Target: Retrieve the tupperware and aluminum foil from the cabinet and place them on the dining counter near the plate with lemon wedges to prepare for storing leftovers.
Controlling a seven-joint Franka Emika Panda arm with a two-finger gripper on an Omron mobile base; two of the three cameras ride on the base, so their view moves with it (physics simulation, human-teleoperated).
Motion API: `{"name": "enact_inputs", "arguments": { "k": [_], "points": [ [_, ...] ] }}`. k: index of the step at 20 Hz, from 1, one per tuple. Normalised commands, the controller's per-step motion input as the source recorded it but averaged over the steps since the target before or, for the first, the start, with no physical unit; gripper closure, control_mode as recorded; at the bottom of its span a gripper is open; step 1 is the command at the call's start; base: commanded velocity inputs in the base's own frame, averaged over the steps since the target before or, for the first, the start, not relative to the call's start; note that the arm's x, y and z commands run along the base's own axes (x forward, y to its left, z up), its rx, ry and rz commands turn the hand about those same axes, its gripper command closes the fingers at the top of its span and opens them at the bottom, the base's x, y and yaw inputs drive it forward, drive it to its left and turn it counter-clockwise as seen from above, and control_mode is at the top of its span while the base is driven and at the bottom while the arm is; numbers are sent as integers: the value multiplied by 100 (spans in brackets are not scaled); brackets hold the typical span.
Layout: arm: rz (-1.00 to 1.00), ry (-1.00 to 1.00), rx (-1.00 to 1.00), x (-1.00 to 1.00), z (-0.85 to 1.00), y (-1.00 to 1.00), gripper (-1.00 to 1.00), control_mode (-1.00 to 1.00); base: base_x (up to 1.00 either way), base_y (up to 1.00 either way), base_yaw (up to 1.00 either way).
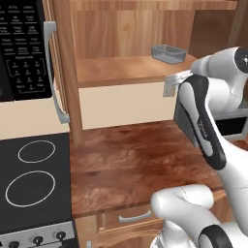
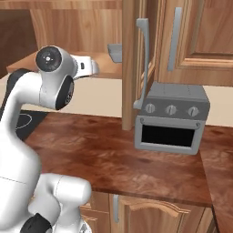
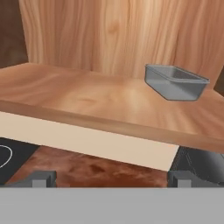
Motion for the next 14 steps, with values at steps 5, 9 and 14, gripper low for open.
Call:
{"name": "enact_inputs", "arguments": {
  "k": [5, 9, 14],
  "points": [
    [0, 0, 0, 57, 27, 0, -100, -100, 0, 0, 0],
    [0, 0, 0, 51, 34, 0, -100, -100, 0, 0, 0],
    [0, 0, 0, 49, 11, -4, -100, -100, 0, 0, 0]
  ]
}}
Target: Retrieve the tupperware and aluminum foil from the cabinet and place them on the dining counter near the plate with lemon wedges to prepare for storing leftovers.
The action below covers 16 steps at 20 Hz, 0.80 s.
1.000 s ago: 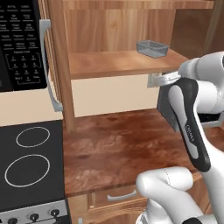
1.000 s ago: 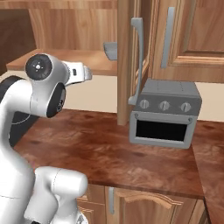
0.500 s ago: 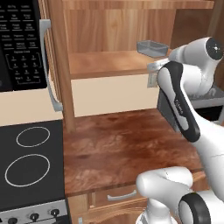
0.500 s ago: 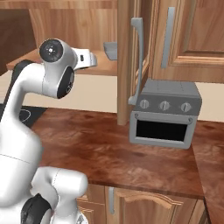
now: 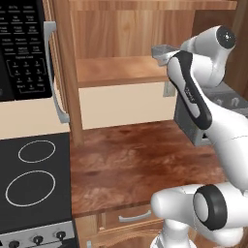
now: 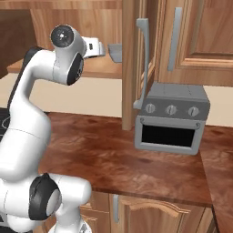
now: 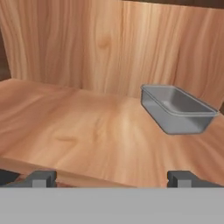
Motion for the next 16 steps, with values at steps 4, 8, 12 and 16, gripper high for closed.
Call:
{"name": "enact_inputs", "arguments": {
  "k": [4, 8, 12, 16],
  "points": [
    [0, 0, 0, 54, 0, -12, -100, -100, 0, 0, 0],
    [0, 0, 0, 60, 0, -18, -100, -100, 0, 0, 0],
    [0, 0, 0, 65, -4, -21, -100, -100, 0, 0, 0],
    [0, 0, 0, 68, -9, -22, -100, -100, 0, 0, 0]
  ]
}}
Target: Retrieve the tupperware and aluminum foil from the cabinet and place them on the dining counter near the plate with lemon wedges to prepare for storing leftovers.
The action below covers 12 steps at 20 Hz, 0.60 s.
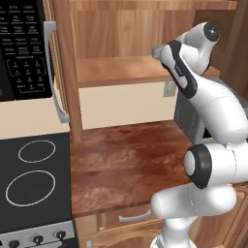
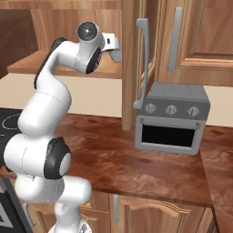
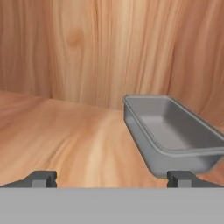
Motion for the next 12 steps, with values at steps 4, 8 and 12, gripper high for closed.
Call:
{"name": "enact_inputs", "arguments": {
  "k": [4, 8, 12],
  "points": [
    [0, 0, 0, 69, -9, -20, -100, -100, 0, 0, 0],
    [0, 0, 0, 71, -7, -18, -100, -100, 0, 0, 0],
    [0, 0, 0, 72, -2, -17, -100, -100, 0, 0, 0]
  ]
}}
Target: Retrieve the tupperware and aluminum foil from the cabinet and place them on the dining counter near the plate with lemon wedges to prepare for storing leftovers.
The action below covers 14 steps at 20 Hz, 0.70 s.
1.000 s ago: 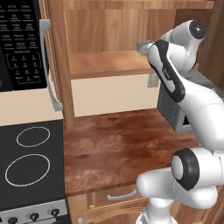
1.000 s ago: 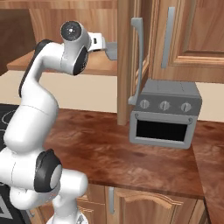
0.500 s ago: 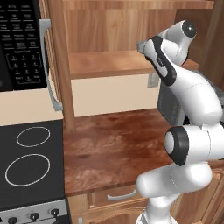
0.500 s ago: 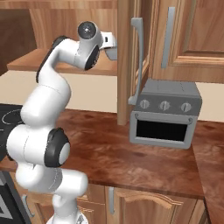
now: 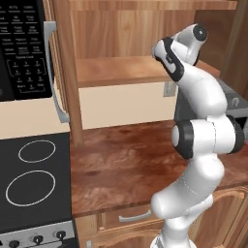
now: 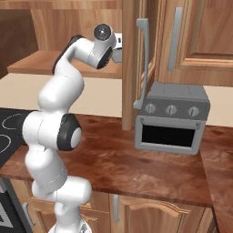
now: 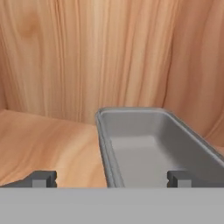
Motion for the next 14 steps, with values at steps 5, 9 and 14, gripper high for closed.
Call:
{"name": "enact_inputs", "arguments": {
  "k": [5, 9, 14],
  "points": [
    [0, 1, 0, 65, -2, -17, -100, -100, 0, 0, 0],
    [0, 2, 0, 45, -19, -7, -100, -100, 0, 0, 0],
    [0, 3, 0, 35, -31, 0, -100, -100, 0, 0, 0]
  ]
}}
